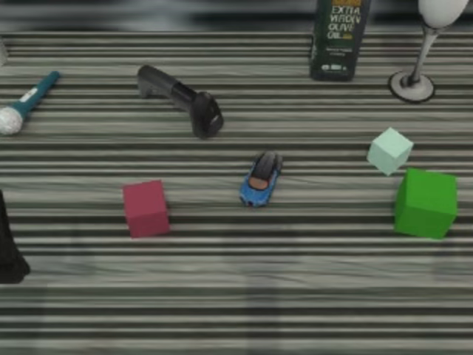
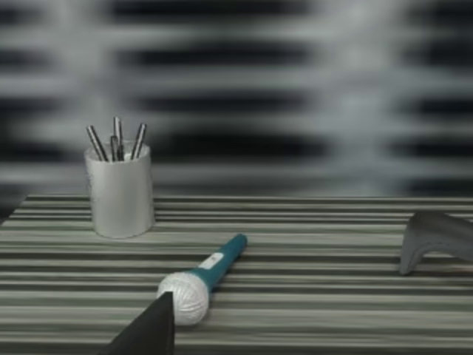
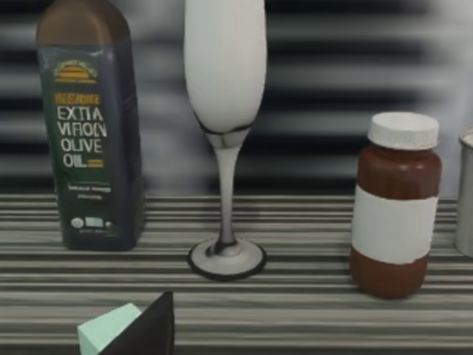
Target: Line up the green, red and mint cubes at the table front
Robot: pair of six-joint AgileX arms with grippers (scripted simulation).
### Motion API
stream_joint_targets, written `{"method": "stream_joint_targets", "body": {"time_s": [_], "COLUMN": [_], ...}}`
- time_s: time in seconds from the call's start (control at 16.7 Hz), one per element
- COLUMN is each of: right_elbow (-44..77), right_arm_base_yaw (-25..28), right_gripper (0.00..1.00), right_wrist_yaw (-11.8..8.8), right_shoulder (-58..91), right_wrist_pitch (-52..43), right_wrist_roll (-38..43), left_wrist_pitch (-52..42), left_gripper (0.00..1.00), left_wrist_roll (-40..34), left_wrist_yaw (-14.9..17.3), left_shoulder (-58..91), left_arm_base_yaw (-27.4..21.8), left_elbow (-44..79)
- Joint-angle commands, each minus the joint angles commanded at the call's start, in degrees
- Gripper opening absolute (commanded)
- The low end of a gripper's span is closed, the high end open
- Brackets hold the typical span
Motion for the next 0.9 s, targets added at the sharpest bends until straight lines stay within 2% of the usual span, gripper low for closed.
{"method": "stream_joint_targets", "body": {"time_s": [0.24,0.42,0.66,0.9], "right_elbow": [1.72,8.78,26.23,49.31], "right_arm_base_yaw": [0.21,1.09,3.05,5.40], "right_gripper": [1.00,1.00,1.00,1.00], "right_wrist_yaw": [0.01,0.01,-0.05,-0.06], "right_shoulder": [1.70,8.74,26.71,52.79], "right_wrist_pitch": [-1.24,-6.04,-16.68,-30.50], "right_wrist_roll": [-0.44,-2.19,-6.06,-10.83], "left_wrist_pitch": [0.00,0.00,0.00,0.00], "left_gripper": [1.00,1.00,1.00,1.00], "left_wrist_roll": [0.00,0.00,0.00,0.00], "left_wrist_yaw": [0.00,0.00,0.00,0.00], "left_shoulder": [0.00,0.00,0.00,0.00], "left_arm_base_yaw": [0.00,0.00,0.00,0.00], "left_elbow": [0.00,0.00,0.00,0.00]}}
